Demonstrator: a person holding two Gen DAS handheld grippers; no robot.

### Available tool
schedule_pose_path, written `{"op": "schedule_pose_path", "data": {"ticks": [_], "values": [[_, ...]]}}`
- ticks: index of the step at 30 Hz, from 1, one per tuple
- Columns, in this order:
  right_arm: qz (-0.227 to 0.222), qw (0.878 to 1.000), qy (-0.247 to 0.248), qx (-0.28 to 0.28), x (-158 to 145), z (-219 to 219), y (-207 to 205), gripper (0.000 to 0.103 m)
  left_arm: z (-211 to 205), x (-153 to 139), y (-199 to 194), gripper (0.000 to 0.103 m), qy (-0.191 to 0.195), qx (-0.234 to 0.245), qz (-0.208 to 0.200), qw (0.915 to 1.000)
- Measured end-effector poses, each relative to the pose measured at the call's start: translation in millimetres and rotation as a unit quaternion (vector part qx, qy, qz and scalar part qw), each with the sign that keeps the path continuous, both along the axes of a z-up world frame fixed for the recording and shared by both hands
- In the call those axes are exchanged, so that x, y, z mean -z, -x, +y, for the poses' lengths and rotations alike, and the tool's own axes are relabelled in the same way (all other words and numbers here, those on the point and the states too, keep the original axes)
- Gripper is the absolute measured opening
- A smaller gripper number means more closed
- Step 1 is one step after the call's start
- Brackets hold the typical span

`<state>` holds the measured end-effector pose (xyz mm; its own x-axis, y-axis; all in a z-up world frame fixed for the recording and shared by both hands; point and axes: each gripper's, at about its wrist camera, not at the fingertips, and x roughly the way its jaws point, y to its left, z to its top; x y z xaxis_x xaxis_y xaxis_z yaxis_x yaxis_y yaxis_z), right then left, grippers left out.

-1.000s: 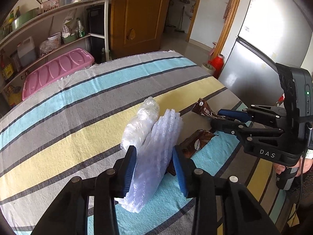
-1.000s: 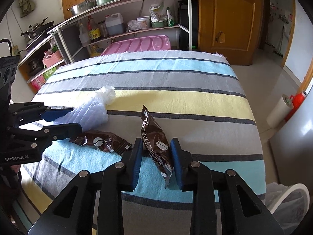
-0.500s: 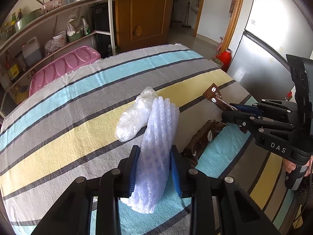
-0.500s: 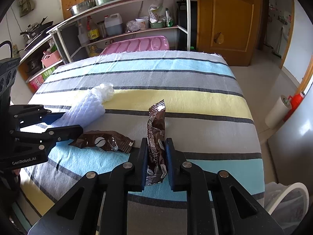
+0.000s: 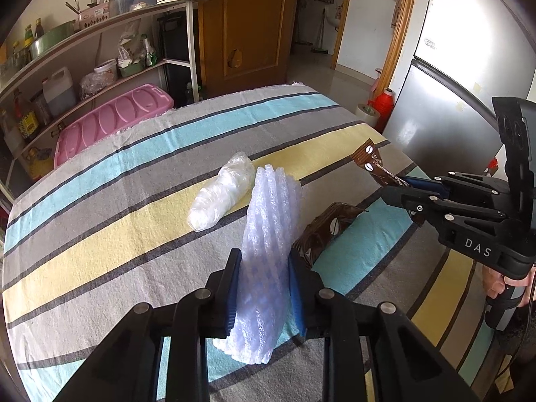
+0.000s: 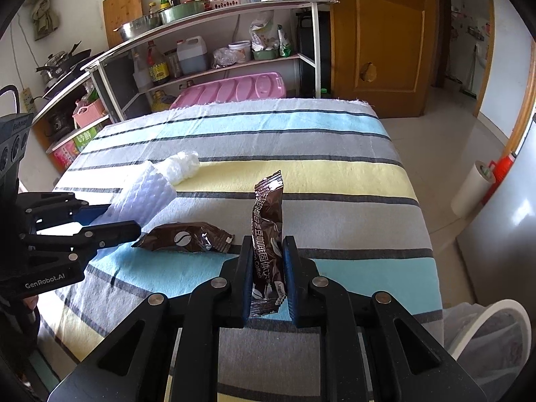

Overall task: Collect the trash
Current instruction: 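Carry the clear foam sleeve and chocolate wrapper in both tools toward the bin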

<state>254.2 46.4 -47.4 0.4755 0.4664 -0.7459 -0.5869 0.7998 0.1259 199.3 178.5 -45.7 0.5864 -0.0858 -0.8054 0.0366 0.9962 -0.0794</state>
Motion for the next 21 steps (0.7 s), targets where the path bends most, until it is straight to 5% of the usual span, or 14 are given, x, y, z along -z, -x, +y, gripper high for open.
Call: {"op": "schedule_pose_path", "data": {"ticks": [21], "values": [[-0.052, 0.996, -0.048, 0.059, -50.0, -74.1, 48.4, 0.017, -77.9, -52.9, 35.8, 0.027, -0.002, 0.043, -0.056, 0.9975]]}}
